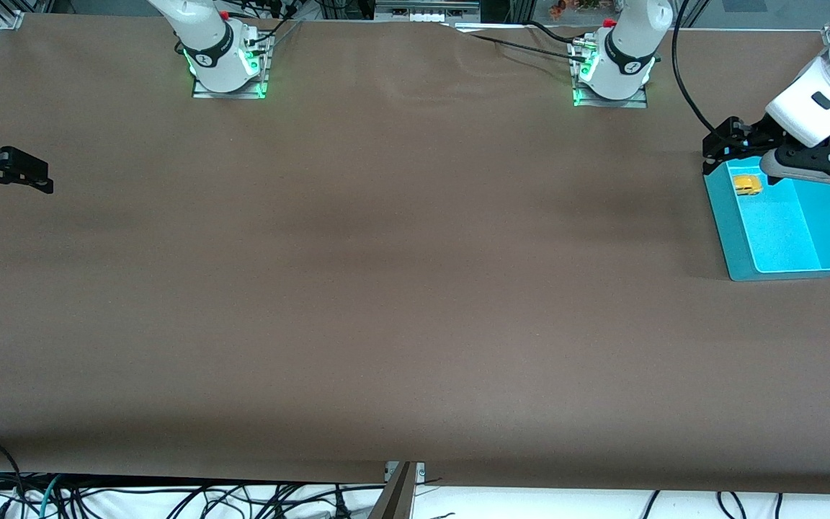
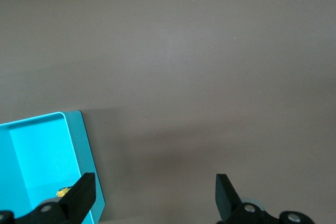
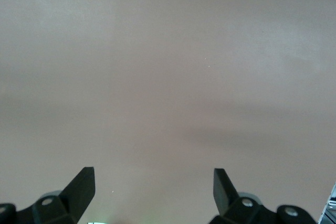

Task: Wind and store yellow beetle car

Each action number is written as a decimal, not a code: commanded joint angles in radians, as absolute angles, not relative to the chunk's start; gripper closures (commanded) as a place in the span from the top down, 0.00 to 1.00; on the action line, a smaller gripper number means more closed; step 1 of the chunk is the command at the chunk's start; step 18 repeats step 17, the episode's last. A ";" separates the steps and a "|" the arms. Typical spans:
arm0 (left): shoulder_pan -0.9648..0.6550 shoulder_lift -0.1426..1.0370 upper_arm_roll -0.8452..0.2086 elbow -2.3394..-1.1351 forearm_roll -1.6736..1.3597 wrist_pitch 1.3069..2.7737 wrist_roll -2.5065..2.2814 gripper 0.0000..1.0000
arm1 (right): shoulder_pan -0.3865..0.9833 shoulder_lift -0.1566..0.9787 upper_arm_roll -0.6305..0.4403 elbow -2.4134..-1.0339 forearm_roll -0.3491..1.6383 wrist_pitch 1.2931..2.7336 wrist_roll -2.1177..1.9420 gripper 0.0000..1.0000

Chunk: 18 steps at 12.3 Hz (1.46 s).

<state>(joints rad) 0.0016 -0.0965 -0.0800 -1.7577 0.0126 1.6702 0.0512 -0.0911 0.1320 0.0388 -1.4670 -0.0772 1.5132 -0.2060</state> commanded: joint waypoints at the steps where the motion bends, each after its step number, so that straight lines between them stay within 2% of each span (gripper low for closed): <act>1: -0.017 -0.090 -0.058 -1.723 0.005 1.651 0.029 1.00 | -0.095 0.127 0.043 -1.463 -0.077 1.500 -0.198 1.00; 9: -0.018 -0.091 -0.037 -1.709 -0.005 1.562 0.006 1.00 | -0.095 0.127 0.043 -1.463 -0.081 1.502 -0.201 1.00; 18: -0.017 -0.074 -0.020 -1.712 0.084 1.601 0.018 1.00 | -0.097 0.140 0.043 -1.460 -0.084 1.503 -0.204 1.00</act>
